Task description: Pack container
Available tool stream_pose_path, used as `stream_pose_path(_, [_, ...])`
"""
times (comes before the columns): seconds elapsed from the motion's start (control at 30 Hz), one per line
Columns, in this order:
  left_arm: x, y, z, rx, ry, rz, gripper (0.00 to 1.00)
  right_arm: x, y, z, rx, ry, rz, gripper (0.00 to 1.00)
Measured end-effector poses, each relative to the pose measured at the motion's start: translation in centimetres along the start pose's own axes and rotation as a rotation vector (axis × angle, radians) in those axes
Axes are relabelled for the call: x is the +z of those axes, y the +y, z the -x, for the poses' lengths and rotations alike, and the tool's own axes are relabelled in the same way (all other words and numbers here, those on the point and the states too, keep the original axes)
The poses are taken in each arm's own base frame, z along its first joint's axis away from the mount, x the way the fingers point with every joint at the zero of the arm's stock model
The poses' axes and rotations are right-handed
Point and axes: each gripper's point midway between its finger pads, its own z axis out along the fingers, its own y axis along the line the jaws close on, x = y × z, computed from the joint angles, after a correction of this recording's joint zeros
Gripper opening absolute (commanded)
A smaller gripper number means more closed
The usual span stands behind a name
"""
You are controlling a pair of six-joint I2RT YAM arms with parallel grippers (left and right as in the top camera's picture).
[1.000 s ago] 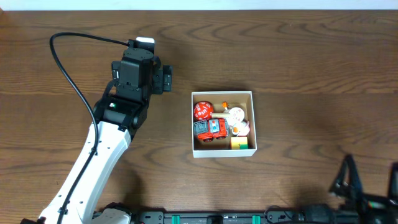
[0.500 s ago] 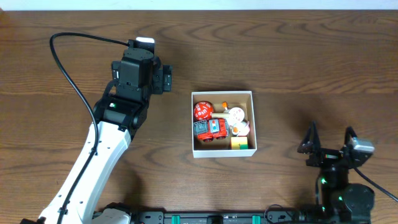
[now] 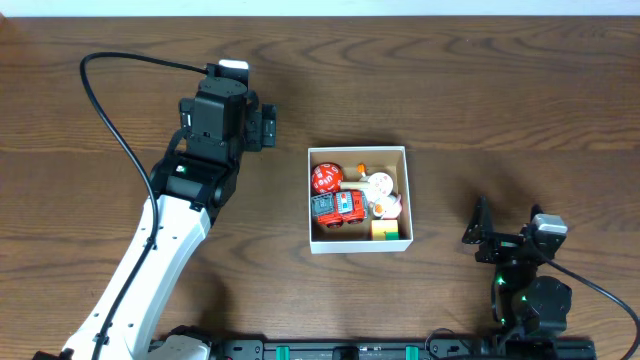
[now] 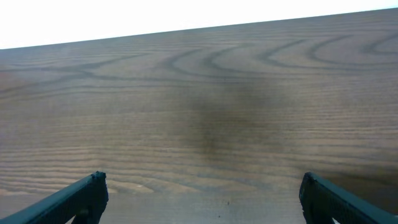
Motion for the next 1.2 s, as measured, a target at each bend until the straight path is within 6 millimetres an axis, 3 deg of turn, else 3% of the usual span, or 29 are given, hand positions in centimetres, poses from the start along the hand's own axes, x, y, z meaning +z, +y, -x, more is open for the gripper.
stream_pose_path(0.33, [0.00,0.00,0.00,0.000,0.000,0.000,0.98,0.00,0.06,-0.02,-0.103,0.000,0.003,0.99])
stream_pose_path(1.2, [0.00,0.00,0.00,0.000,0.000,0.000,0.98,0.00,0.06,-0.02,-0.122,0.000,0.003,0.99])
